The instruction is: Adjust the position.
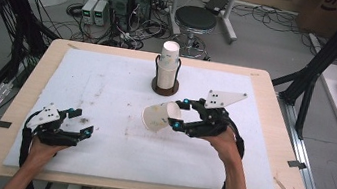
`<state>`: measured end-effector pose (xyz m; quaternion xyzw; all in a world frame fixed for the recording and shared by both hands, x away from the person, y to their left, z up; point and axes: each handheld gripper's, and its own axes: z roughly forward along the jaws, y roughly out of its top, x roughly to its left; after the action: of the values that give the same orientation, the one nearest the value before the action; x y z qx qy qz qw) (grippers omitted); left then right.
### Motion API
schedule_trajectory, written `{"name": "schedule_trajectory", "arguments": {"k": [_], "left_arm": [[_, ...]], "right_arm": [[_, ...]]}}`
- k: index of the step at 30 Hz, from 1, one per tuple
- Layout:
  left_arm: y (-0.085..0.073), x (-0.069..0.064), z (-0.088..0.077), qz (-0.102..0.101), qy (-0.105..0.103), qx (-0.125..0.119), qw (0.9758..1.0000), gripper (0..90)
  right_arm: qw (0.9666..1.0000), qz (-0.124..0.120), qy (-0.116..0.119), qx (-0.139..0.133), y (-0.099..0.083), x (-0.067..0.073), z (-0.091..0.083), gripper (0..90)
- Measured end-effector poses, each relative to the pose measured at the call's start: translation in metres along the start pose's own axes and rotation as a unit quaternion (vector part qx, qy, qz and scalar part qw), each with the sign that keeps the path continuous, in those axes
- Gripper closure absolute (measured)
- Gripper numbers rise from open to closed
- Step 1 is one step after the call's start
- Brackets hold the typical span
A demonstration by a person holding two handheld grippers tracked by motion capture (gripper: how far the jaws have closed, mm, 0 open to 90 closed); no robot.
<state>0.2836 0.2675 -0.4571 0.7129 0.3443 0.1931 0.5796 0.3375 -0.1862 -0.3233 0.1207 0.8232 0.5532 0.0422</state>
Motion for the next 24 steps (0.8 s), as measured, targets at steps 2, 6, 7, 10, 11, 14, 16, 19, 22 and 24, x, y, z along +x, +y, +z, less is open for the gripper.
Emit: {"name": "schedule_trajectory", "arguments": {"k": [2,6,7,10,11,14,16,19,22,24], "left_arm": [[0.0,0.0,0.0,0.001,0.0,-0.001,1.0,16.0],[0.0,0.0,-0.001,0.001,0.0,-0.004,1.0,15.9],[0.0,0.0,-0.001,-0.002,0.001,-0.006,1.0,15.8],[0.0,0.001,-0.002,-0.005,-0.003,-0.008,0.9999,14.6],[0.001,0.002,-0.001,-0.006,-0.008,-0.006,0.9999,13.9],[0.005,0.004,-0.002,-0.005,-0.022,-0.008,0.9997,12.0],[0.009,0.005,-0.003,-0.006,-0.035,-0.015,0.9993,11.1],[0.016,0.008,-0.003,-0.007,-0.056,-0.015,0.9983,7.6],[0.023,0.012,-0.003,-0.017,-0.084,-0.017,0.9962,7.5],[0.029,0.013,-0.002,-0.016,-0.102,-0.01,0.9947,7.0]], "right_arm": [[1.0,0.0,0.0,0.001,0.0,0.0,0.0,38.0],[1.0,0.001,0.001,0.002,0.0,-0.001,0.001,38.0],[1.0,0.002,0.002,0.001,0.0,-0.001,0.001,38.0],[1.0,0.002,0.003,0.002,0.0,-0.003,0.003,38.0],[1.0,0.001,0.003,0.002,0.0,-0.003,0.004,38.1],[1.0,0.003,0.006,0.005,0.002,-0.006,0.005,38.1],[1.0,0.002,0.006,0.005,0.003,-0.007,0.006,38.1],[0.9999,0.005,0.008,0.005,0.006,-0.009,0.006,38.0],[0.9999,0.003,0.008,0.006,0.007,-0.01,0.006,38.1],[0.9999,0.006,0.01,0.008,0.007,-0.011,0.007,38.0]]}}
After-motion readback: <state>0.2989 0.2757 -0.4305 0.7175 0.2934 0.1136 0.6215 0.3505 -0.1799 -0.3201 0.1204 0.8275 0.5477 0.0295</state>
